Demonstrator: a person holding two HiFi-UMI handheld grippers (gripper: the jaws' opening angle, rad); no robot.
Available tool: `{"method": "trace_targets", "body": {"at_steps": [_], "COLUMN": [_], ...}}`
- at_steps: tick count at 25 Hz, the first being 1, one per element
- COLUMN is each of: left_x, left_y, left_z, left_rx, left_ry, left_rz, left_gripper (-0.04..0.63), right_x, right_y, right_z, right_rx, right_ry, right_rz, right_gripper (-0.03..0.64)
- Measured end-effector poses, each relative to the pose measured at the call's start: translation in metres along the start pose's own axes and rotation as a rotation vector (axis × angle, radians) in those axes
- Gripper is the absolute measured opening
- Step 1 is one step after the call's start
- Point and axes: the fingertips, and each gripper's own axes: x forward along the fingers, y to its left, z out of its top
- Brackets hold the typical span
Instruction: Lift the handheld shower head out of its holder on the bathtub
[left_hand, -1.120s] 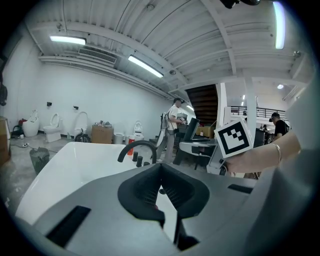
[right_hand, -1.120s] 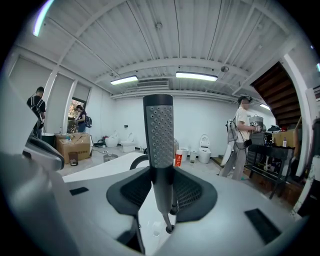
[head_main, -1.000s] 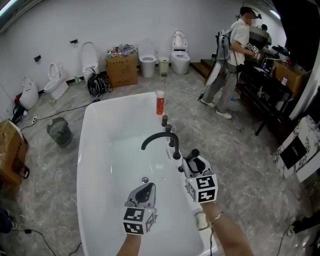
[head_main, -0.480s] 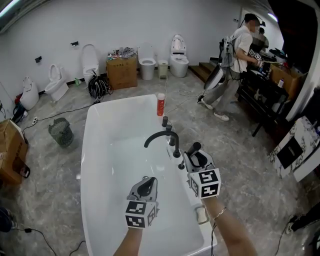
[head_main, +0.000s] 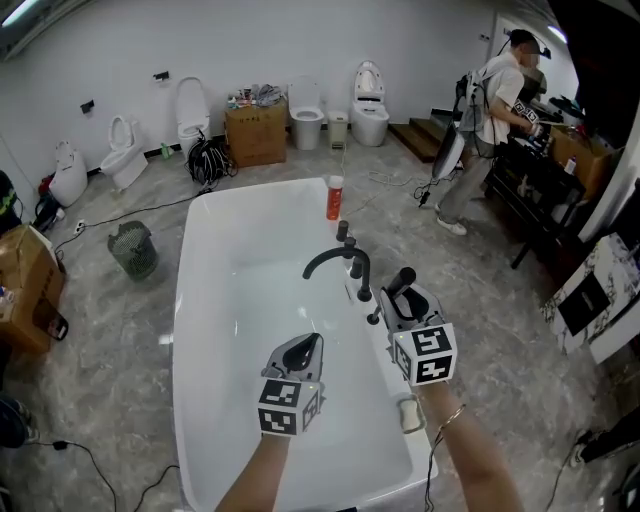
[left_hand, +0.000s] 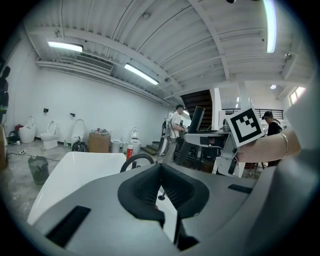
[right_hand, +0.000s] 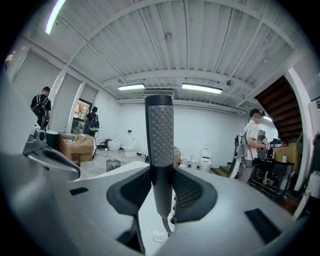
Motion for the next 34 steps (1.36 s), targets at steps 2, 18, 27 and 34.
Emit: {"method": "trace_targets", "body": {"at_steps": [2, 18, 27, 34], "left_x": [-0.001, -0.006, -0.011, -0.009], "left_y": [0.001, 0.007, 0.005, 0.007], "left_z": [0.000, -0.001, -0.001, -0.001], "left_rx": [0.001, -0.006, -0.007, -0.004], "left_ry": [0.000, -0.001, -0.004, -0.004], "left_rz": [-0.001, 0.004, 0.006, 0.011], "left_gripper": [0.018, 0.019, 0.018, 0.020], "right_x": [0.000, 0.001, -0.002, 0.000], "right_y": [0.003, 0.005, 0.003, 0.003], "right_z": [0.000, -0.001, 0.005, 0.005], "right_rx": [-0.005, -0.013, -0.011, -0.013], "right_ry": [0.001, 0.015, 0.007, 0.008], "right_rz": [0.003, -0.002, -0.013, -0.007], "right_gripper": [0.137, 0.135, 0.136, 0.135]}}
